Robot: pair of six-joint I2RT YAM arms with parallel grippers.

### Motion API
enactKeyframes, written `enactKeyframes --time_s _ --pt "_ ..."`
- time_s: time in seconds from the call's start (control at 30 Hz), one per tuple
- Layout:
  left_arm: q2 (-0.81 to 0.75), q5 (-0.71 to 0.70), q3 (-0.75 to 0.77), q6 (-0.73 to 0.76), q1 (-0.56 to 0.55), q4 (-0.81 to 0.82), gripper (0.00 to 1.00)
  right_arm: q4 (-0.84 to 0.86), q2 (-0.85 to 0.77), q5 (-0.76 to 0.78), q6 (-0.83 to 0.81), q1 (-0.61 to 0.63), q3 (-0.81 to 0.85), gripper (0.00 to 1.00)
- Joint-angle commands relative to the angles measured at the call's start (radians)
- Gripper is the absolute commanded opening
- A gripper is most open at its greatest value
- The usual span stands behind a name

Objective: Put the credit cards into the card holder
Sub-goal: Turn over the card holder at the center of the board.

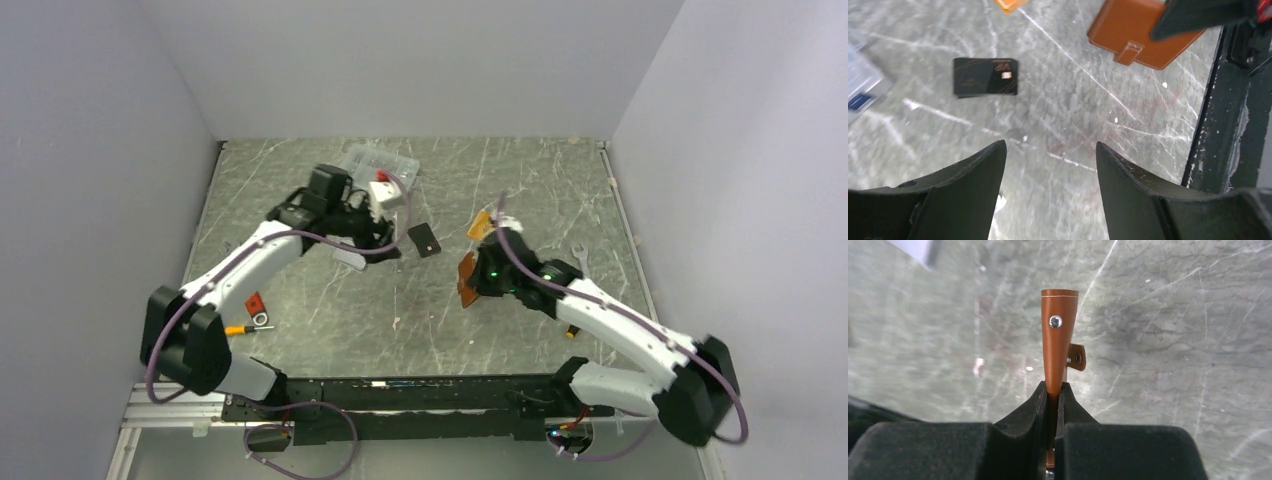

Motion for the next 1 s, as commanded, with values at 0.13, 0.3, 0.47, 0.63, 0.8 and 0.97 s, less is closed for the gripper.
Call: enactKeyframes --time_s 0.13,0.3,0.47,0.63,0.8,0.97 --pt "-0.136 0.227 0.056 0.06 0.215 -0.351 0.7 -0.491 0.401 0.549 -0.018 0.289 0.332 0.0" --pt "-0.165 0.291 0.023 0.036 0.271 -0.353 0.68 -0.756 0.673 0.765 0.114 0.424 0.523 0.0" --pt "-0.182 0.265 0.016 0.08 0.299 -0.401 0.69 -0.756 0.858 0.788 0.128 0.512 0.597 0.0" --pt "-0.155 0.3 0.032 0.091 0.383 -0.431 0.71 -0.596 0.898 0.7 0.053 0.529 0.595 0.05" --pt "-0.107 0.335 0.071 0.083 0.48 -0.466 0.74 -0.447 0.891 0.565 0.014 0.538 0.57 0.36" --pt "-0.144 0.302 0.042 0.08 0.511 -0.431 0.75 -0.361 0.844 0.495 0.004 0.537 0.534 0.56"
